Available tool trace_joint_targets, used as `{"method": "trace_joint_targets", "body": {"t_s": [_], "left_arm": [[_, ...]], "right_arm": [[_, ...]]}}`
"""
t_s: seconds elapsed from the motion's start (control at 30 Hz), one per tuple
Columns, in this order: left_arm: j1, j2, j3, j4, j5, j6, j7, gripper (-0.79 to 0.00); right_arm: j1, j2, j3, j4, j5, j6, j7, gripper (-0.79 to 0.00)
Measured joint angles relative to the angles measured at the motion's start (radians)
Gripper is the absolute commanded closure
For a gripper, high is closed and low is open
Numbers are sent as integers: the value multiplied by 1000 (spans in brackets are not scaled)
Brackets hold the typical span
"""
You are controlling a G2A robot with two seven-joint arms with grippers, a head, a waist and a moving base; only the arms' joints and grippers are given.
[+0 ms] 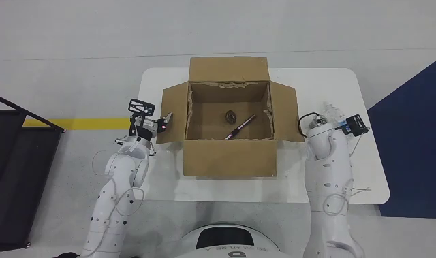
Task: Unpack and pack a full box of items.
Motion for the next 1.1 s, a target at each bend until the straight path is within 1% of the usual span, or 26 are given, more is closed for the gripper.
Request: {"method": "trace_joint_targets", "body": {"t_s": [0.13,0.3,0.43,0.5,0.53,0.57,0.63,0.77,0.87,1.1], "left_arm": [[0,0,0,0,0,0,0,-785],[0,0,0,0,0,0,0,-785],[0,0,0,0,0,0,0,-785],[0,0,0,0,0,0,0,-785],[0,0,0,0,0,0,0,-785],[0,0,0,0,0,0,0,-785],[0,0,0,0,0,0,0,-785],[0,0,0,0,0,0,0,-785],[0,0,0,0,0,0,0,-785],[0,0,0,0,0,0,0,-785]], "right_arm": [[10,1,-9,15,-9,-6,17,-240],[-2,4,-3,-9,4,-28,36,-262],[0,6,0,-5,5,-28,39,-262],[6,7,0,0,5,-29,41,-225],[9,7,0,3,4,-29,41,-185],[12,7,0,6,3,-29,42,-139],[18,9,1,15,2,-28,45,0],[22,11,7,22,-3,-25,54,0],[4,12,10,1,-1,-24,58,0],[-106,10,31,-137,41,-17,54,0]]}}
